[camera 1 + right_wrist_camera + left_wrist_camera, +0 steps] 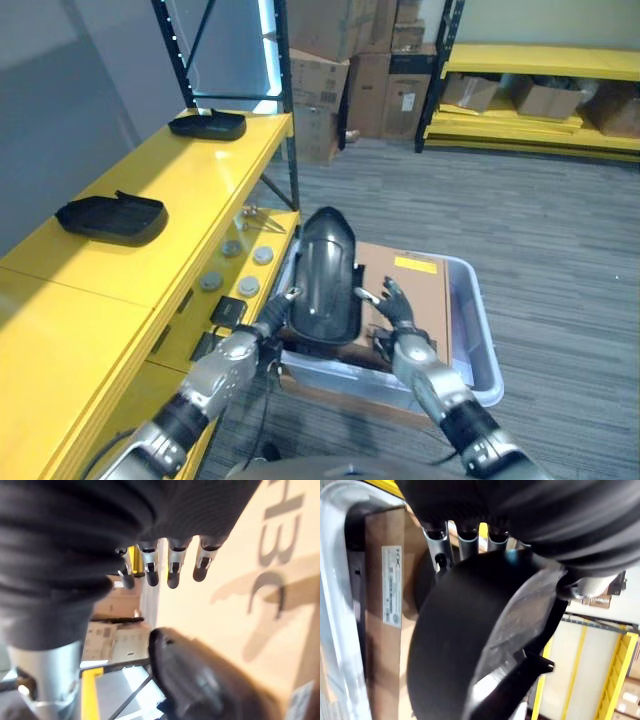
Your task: Move parts from the plastic box to the shelf.
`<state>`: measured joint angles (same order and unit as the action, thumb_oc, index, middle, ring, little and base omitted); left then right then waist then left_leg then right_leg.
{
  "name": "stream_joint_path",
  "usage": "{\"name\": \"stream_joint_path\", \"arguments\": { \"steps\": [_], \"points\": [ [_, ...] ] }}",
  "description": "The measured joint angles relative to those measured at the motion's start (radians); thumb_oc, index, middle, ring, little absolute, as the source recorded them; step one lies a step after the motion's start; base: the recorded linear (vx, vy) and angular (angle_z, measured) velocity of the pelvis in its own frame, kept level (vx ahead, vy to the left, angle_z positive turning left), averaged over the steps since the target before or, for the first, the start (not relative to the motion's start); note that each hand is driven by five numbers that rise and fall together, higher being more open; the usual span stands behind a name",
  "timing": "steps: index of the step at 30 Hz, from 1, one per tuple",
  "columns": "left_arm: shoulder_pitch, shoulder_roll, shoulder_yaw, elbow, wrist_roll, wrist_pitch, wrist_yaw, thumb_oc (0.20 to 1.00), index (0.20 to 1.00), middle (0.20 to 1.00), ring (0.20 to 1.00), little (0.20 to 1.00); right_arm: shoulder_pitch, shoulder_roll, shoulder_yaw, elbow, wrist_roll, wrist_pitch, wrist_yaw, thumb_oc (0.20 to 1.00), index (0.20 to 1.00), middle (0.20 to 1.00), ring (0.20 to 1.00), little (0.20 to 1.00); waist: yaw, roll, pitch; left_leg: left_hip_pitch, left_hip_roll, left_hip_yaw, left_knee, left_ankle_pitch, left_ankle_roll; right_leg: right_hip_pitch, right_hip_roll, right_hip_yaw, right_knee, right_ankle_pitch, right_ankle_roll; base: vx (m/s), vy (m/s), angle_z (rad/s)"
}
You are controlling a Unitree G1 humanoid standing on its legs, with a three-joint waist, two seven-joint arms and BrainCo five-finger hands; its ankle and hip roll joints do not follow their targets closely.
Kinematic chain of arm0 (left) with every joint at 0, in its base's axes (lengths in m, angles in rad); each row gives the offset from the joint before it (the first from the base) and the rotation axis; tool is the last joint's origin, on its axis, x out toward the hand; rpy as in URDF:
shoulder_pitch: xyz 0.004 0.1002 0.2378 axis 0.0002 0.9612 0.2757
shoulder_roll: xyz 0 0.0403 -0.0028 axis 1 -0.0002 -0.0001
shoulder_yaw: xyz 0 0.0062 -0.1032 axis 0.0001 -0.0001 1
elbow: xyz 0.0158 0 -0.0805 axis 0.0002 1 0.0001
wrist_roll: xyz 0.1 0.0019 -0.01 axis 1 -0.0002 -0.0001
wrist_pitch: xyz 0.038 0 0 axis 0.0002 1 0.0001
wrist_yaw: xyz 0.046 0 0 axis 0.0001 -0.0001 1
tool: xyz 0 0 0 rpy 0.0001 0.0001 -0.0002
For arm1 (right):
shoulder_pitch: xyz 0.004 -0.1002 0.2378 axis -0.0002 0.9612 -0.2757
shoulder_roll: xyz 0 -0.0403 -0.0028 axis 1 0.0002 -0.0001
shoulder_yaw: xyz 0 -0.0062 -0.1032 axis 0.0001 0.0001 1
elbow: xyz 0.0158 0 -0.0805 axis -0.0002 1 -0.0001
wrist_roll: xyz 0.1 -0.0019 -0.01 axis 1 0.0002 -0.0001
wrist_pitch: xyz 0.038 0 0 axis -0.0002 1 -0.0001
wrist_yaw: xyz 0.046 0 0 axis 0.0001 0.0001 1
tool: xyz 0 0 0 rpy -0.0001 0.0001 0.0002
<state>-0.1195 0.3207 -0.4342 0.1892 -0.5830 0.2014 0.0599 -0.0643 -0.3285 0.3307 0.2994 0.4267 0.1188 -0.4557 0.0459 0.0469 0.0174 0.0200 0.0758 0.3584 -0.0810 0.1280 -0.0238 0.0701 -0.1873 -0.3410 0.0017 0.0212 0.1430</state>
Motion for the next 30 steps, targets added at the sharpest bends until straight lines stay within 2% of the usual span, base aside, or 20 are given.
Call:
{"name": "stream_joint_path", "arguments": {
  "steps": [2,4,8,13,14,16,17,18,19,21,22,23,24,25,26,27,28,29,30],
  "points": [
    [0.028,0.043,0.127,-0.026,0.001,-0.068,0.003,0.2,0.2,0.2,0.2,0.2,0.128,-0.049,-0.077,0.068,-0.001,0.046,-0.001,1.0,1.0,1.0,1.0,1.0,-0.006,0.001,0.013,-0.001,0.0,0.003,0.0,-0.001,-0.001,0.002,0.002,0.001,-0.012,0.004,0.005,-0.08,0.061,-0.05],
    [0.044,0.065,0.193,-0.06,0.001,-0.089,0.003,0.2,0.2,0.2,0.2,0.2,0.168,-0.042,-0.145,0.151,-0.004,0.028,0.026,1.0,1.0,1.0,1.0,1.0,-0.02,0.004,0.028,-0.001,-0.001,0.008,0.0,-0.002,-0.002,-0.001,0.002,0.005,-0.014,0.008,0.006,-0.06,0.048,-0.08],
    [0.046,0.095,0.239,-0.111,-0.001,-0.126,0.004,0.2,0.2,0.2,0.2,0.2,0.216,-0.04,-0.178,0.36,-0.053,0.006,0.071,1.0,1.0,1.0,1.0,1.0,-0.024,0.007,0.039,0.0,-0.004,0.023,-0.006,-0.017,-0.01,-0.005,-0.002,0.021,-0.024,0.014,0.01,-0.03,0.045,-0.11],
    [0.048,0.114,0.294,-0.225,-0.009,-0.151,-0.002,0.2,0.2,0.2,0.2,0.2,0.274,-0.026,-0.177,0.424,-0.155,-0.036,0.14,1.0,1.0,1.0,1.0,1.0,-0.035,0.016,0.047,-0.012,-0.022,0.011,-0.005,-0.014,0.007,-0.008,-0.007,0.031,-0.005,0.02,0.012,-0.05,-0.014,0.1],
    [0.045,0.123,0.294,-0.248,-0.02,-0.167,-0.004,0.2,0.2,0.2,0.2,0.2,0.276,-0.026,-0.175,0.441,-0.16,-0.046,0.148,1.0,1.0,1.0,1.0,1.0,-0.053,0.016,0.047,-0.029,-0.027,-0.038,0.0,-0.007,0.012,-0.001,-0.005,0.028,0.004,0.0,0.017,-0.03,-0.081,0.9],
    [0.042,0.134,0.295,-0.254,-0.033,-0.197,-0.003,0.2,0.2,0.2,0.2,0.2,0.308,-0.028,-0.178,0.467,-0.165,-0.055,0.163,1.0,1.0,1.0,1.0,1.0,-0.043,0.019,0.046,-0.049,-0.03,-0.094,0.001,0.012,0.013,0.008,0.007,0.03,0.017,-0.024,0.014,-0.05,-0.113,1.0],
    [0.034,0.136,0.294,-0.254,-0.044,-0.197,-0.002,0.2,0.2,0.2,0.2,0.2,0.313,-0.028,-0.176,0.475,-0.185,-0.055,0.175,1.0,1.0,1.0,1.0,1.0,-0.048,0.019,0.046,-0.062,-0.03,-0.147,0.001,0.027,0.01,0.024,0.021,0.052,0.015,-0.05,0.012,-0.07,-0.096,1.2],
    [0.036,0.136,0.297,-0.26,-0.051,-0.201,0.001,0.2,0.2,0.2,0.2,0.2,0.326,-0.028,-0.172,0.479,-0.202,-0.057,0.192,1.0,1.0,1.0,1.0,1.0,-0.041,0.021,0.047,-0.079,-0.024,-0.191,0.0,0.043,0.003,0.036,0.043,0.064,-0.003,-0.074,0.01,-0.1,-0.122,1.13],
    [0.049,0.135,0.307,-0.263,-0.067,-0.204,0.004,0.2,0.2,0.2,0.2,0.2,0.33,-0.032,-0.167,0.482,-0.218,-0.057,0.198,1.0,1.0,1.0,1.0,1.0,-0.02,0.027,0.051,-0.088,-0.011,-0.197,0.0,0.051,-0.005,0.034,0.062,0.061,-0.001,-0.075,0.004,-0.09,-0.098,0.66],
    [0.089,0.128,0.321,-0.267,-0.091,-0.208,0.04,0.2,0.2,0.2,0.2,0.2,0.319,-0.057,-0.132,0.477,-0.268,-0.061,0.228,1.0,1.0,1.0,1.0,1.0,0.017,0.05,0.05,-0.11,0.012,-0.257,0.001,0.085,-0.035,0.035,0.111,0.06,0.022,-0.09,-0.02,-0.1,-0.128,0.65],
    [0.118,0.125,0.324,-0.268,-0.093,-0.211,0.057,0.2,0.2,0.2,0.2,0.2,0.304,-0.069,-0.114,0.482,-0.303,-0.067,0.244,1.0,1.0,1.0,1.0,1.0,0.037,0.066,0.054,-0.129,0.037,-0.295,0.001,0.095,-0.055,0.029,0.143,0.033,0.038,-0.119,-0.055,-0.1,-0.12,0.84],
    [0.144,0.127,0.328,-0.268,-0.093,-0.211,0.065,0.2,0.2,0.2,0.2,0.2,0.295,-0.08,-0.096,0.486,-0.325,-0.068,0.257,1.0,1.0,1.0,1.0,1.0,0.057,0.07,0.057,-0.133,0.054,-0.303,0.0,0.083,-0.062,0.01,0.156,0.033,0.072,-0.129,-0.068,-0.07,-0.068,0.62],
    [0.17,0.124,0.342,-0.267,-0.092,-0.211,0.067,0.2,0.2,0.2,0.2,0.2,0.285,-0.084,-0.079,0.496,-0.34,-0.074,0.262,1.0,1.0,1.0,1.0,1.0,0.075,0.067,0.055,-0.152,0.062,-0.299,-0.001,0.034,-0.058,-0.005,0.157,0.02,0.108,-0.143,-0.082,-0.07,-0.064,0.49],
    [0.189,0.127,0.354,-0.265,-0.091,-0.211,0.069,0.2,0.2,0.2,0.2,0.2,0.275,-0.083,-0.066,0.502,-0.355,-0.075,0.267,1.0,1.0,1.0,1.0,1.0,0.087,0.04,0.059,-0.164,0.051,-0.285,0.0,-0.073,-0.071,-0.021,0.129,-0.013,0.122,-0.148,-0.108,-0.06,-0.064,0.77],
    [0.197,0.135,0.36,-0.261,-0.091,-0.211,0.071,0.2,0.2,0.2,0.2,0.2,0.272,-0.08,-0.068,0.509,-0.356,-0.075,0.272,1.0,1.0,1.0,1.0,1.0,0.106,-0.004,0.07,-0.167,0.029,-0.27,0.001,-0.115,-0.061,-0.037,0.095,-0.04,0.126,-0.154,-0.126,-0.1,-0.052,0.81],
    [0.213,0.134,0.372,-0.255,-0.091,-0.211,0.067,0.2,0.2,0.2,0.2,0.2,0.261,-0.084,-0.065,0.518,-0.356,-0.074,0.27,1.0,1.0,1.0,1.0,1.0,0.126,-0.012,0.071,-0.164,0.012,-0.232,0.015,-0.105,-0.031,-0.029,0.067,-0.071,0.128,-0.135,-0.119,-0.05,-0.031,0.83],
    [0.233,0.128,0.383,-0.254,-0.091,-0.211,0.063,0.2,0.2,0.2,0.2,0.2,0.256,-0.093,-0.06,0.52,-0.354,-0.073,0.266,1.0,1.0,1.0,1.0,1.0,0.119,-0.011,0.072,-0.161,0.013,-0.158,0.051,-0.136,0.014,-0.003,0.063,-0.128,0.12,-0.129,-0.114,-0.03,-0.011,1.12],
    [0.252,0.113,0.381,-0.249,-0.091,-0.211,0.057,0.2,0.2,0.2,0.2,0.2,0.279,-0.105,-0.059,0.514,-0.354,-0.073,0.257,1.0,1.0,1.0,1.0,1.0,0.101,0.009,0.067,-0.151,0.029,-0.075,0.055,-0.189,0.088,0.025,0.073,-0.183,0.127,-0.135,-0.108,0.01,0.01,1.98],
    [0.255,0.092,0.385,-0.249,-0.092,-0.212,0.04,0.2,0.2,0.2,0.2,0.2,0.309,-0.106,-0.058,0.516,-0.35,-0.068,0.249,1.0,1.0,1.0,1.0,1.0,0.076,0.022,0.06,-0.146,0.051,0.007,0.044,-0.227,0.102,0.05,0.069,-0.256,0.141,-0.141,-0.103,-0.03,0.024,2.14]
  ]
}}
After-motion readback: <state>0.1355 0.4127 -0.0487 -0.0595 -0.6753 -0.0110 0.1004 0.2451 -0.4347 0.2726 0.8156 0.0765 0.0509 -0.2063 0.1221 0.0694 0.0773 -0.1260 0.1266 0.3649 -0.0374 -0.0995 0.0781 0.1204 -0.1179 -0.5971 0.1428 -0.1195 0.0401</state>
